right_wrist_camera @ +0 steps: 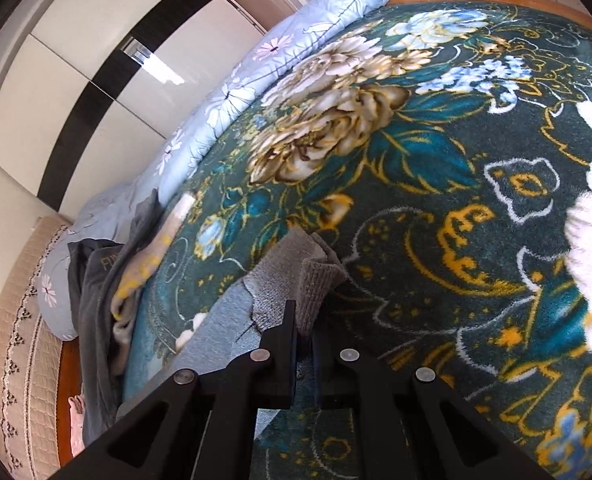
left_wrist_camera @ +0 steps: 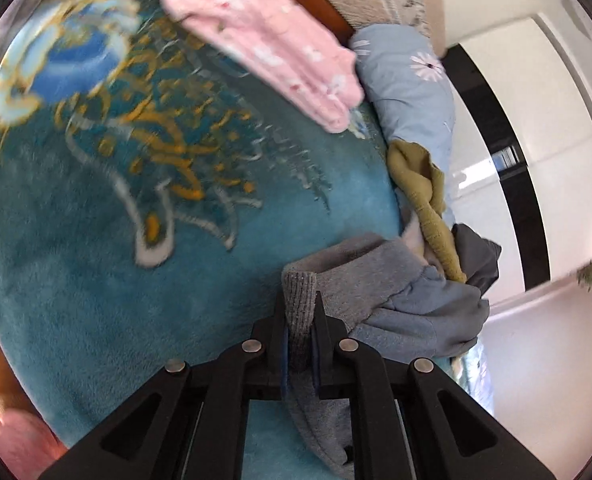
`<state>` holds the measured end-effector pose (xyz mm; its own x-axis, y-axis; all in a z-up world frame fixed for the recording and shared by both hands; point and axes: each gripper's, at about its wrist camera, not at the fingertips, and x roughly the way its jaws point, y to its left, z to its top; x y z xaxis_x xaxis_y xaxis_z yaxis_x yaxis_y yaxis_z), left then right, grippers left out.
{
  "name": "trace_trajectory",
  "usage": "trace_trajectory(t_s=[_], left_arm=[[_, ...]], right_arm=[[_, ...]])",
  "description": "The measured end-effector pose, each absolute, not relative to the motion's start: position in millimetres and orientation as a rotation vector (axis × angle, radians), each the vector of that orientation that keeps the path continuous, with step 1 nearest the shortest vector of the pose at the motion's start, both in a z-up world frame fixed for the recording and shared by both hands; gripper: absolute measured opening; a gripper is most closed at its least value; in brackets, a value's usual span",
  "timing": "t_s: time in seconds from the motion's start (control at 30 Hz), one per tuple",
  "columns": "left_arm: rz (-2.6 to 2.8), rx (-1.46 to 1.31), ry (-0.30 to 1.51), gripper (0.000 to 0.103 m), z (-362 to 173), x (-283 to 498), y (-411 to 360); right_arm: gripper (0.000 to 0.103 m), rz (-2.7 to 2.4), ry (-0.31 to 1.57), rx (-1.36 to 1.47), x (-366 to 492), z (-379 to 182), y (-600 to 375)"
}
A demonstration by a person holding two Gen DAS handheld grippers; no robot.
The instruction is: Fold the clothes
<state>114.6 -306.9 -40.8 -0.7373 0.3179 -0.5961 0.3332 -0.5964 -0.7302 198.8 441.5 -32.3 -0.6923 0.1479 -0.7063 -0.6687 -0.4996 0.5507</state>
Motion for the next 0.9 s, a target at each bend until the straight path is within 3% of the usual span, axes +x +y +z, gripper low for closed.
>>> trace_trajectory(t_s=[0.23,0.3,0.37,0.53,0.67,0.9], left_arm=[[-2.556,1.125,1.582,0.01,-62,113,-320],[-2.559,1.111,1.66,0.01,-70,118,-324],[-2.578,1.103,1.686,0.01,-69,120,-327],[-2.641,1.095,1.671,0.01,-62,118,-323],[-2.659,1.059,1.712,0.01,-61,118,-325],[-2.724,1.026,1.693,0.01,-54,119,-324]], right_arm=[[0.012,2.088,1.243,-0.885,201,-42,449],[0.038,2.062,1.24,-0.88,206,-37,451],[0.047,2.047,1.22,-0.851,212,-25,454],[0.049,2.106,1.134,-0.7,211,33,455],[0.054,2.312,1.116,-0.601,164,77,436],[0.056,2.513,1.339,-0.759,17,54,385]])
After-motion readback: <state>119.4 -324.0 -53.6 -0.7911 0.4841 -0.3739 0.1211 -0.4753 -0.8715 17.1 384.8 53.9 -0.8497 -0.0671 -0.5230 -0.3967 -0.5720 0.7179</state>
